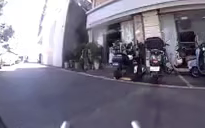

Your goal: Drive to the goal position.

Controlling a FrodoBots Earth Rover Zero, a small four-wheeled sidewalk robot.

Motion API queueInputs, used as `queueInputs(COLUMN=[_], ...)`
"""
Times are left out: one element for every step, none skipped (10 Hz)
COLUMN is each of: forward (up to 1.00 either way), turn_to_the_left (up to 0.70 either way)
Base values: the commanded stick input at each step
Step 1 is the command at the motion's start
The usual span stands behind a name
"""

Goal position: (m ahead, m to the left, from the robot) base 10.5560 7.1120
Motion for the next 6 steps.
queueInputs(forward=[0.45,0.45,0.45,0.45,0.45,0.45], turn_to_the_left=[0.27,0.27,0.27,0.27,0.02,0.0])
